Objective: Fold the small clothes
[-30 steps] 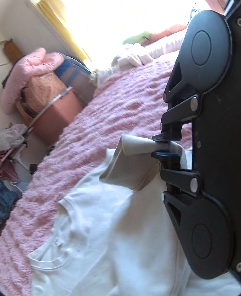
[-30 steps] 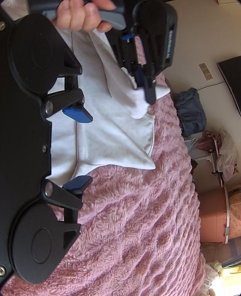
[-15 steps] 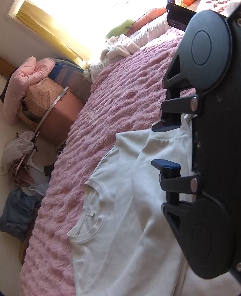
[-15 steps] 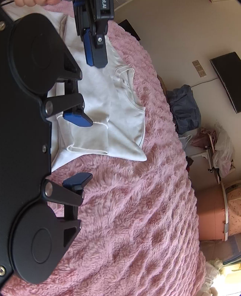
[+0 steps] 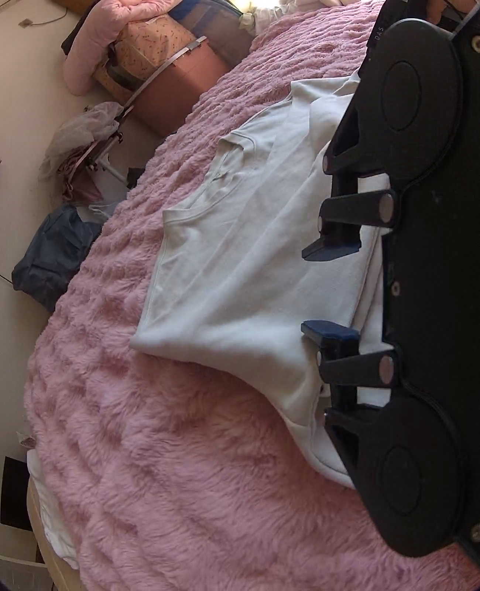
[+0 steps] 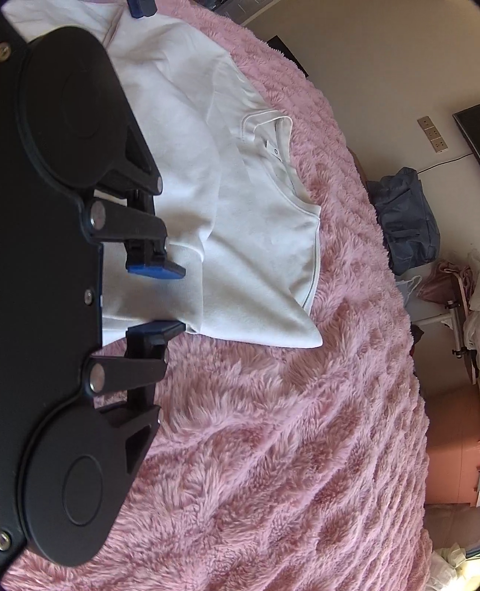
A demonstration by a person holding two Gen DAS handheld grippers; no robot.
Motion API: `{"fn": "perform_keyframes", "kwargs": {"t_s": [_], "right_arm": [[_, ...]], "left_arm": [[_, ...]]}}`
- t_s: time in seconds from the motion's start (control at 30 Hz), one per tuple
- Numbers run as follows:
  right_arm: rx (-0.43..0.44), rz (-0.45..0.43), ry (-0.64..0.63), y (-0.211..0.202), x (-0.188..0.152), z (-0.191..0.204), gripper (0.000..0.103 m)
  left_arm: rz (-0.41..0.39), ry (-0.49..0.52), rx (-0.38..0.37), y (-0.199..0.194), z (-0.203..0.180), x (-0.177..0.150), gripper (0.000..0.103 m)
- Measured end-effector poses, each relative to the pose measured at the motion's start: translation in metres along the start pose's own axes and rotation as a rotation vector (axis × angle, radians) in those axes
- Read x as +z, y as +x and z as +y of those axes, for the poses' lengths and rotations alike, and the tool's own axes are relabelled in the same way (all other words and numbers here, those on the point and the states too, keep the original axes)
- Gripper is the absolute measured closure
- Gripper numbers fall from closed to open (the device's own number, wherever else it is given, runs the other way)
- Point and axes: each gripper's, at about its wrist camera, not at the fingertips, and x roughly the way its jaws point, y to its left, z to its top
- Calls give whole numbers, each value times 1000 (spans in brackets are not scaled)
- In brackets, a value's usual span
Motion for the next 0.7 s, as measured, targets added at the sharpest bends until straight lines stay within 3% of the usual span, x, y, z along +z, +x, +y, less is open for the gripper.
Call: {"fn": "perform_keyframes", "kwargs": {"t_s": [0.23,0.37,0.53,0.6,0.67,0.7], "right_arm": [[17,-44,14,-19,6,2,94],[17,-96,49,-42,3,2,95],[-29,23,79,-17,-16,-12,96],[-35,41,107,-9,-23,-18,96],[-51,39,90,-12,-22,-14,95],[-64,38,75,-15,-21,-10,94]], "left_arm": [[6,24,60,6,1,-7,68],[18,-16,120,7,16,-10,82],[34,-22,126,7,16,-8,83],[33,-6,116,3,10,-3,81],[11,21,86,-4,0,2,70],[-6,38,68,-8,-6,4,69]]}}
